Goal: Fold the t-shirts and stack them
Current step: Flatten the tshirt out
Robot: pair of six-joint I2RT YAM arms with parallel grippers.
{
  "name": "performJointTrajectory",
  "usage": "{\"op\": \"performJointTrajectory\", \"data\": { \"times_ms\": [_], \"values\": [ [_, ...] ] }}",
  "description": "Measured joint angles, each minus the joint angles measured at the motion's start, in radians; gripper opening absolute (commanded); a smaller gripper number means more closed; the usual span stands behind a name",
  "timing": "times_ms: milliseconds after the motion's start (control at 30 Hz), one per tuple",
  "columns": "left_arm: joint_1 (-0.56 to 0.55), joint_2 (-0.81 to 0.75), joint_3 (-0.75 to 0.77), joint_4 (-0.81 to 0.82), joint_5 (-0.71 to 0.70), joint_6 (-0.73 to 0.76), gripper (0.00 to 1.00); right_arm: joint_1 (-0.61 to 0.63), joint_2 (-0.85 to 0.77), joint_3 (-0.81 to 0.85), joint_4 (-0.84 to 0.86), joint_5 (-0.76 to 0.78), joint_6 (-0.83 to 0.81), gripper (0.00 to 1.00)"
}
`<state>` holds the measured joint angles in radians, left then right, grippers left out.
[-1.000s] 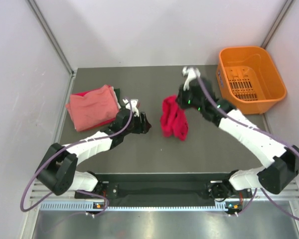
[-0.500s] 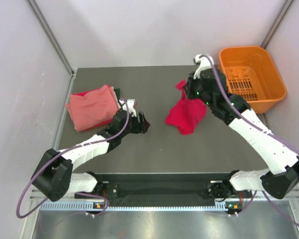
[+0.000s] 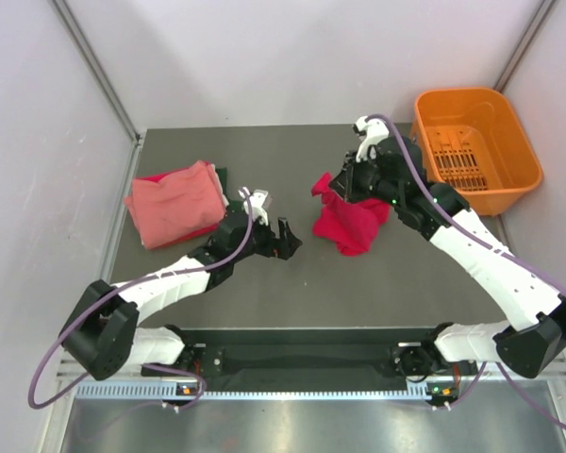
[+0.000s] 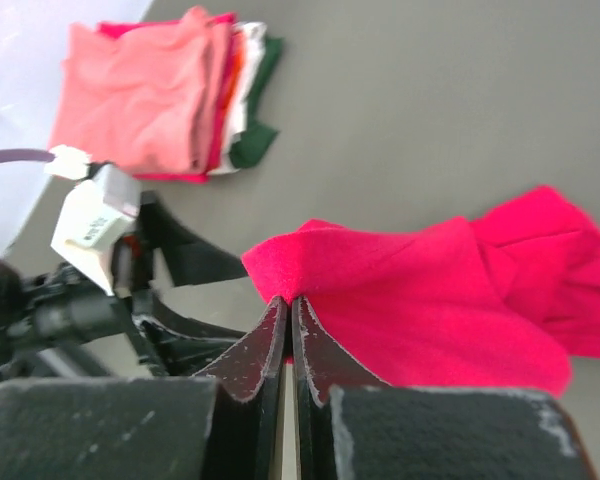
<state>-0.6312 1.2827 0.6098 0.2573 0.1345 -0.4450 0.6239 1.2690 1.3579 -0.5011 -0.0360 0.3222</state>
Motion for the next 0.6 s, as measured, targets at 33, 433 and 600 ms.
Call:
{"op": "performJointTrajectory", "data": {
  "times_ms": [33, 433, 600],
  "values": [
    [-0.009, -0.004, 0.0, 0.009, 0.007, 0.003, 0.99, 0.0, 0.0, 0.0, 0.0, -0.019, 0.004, 0.0],
    [-0.047, -0.092, 0.028, 0.041, 0.014, 0.004, 0.99, 0.004, -0.024, 0.013, 0.059, -0.286, 0.104, 0.0],
    [-0.06, -0.047, 0.089, 0.056, 0.0, 0.002, 0.99, 0.008, 0.011, 0.214, 0.022, -0.342, 0.129, 0.0]
  ]
}}
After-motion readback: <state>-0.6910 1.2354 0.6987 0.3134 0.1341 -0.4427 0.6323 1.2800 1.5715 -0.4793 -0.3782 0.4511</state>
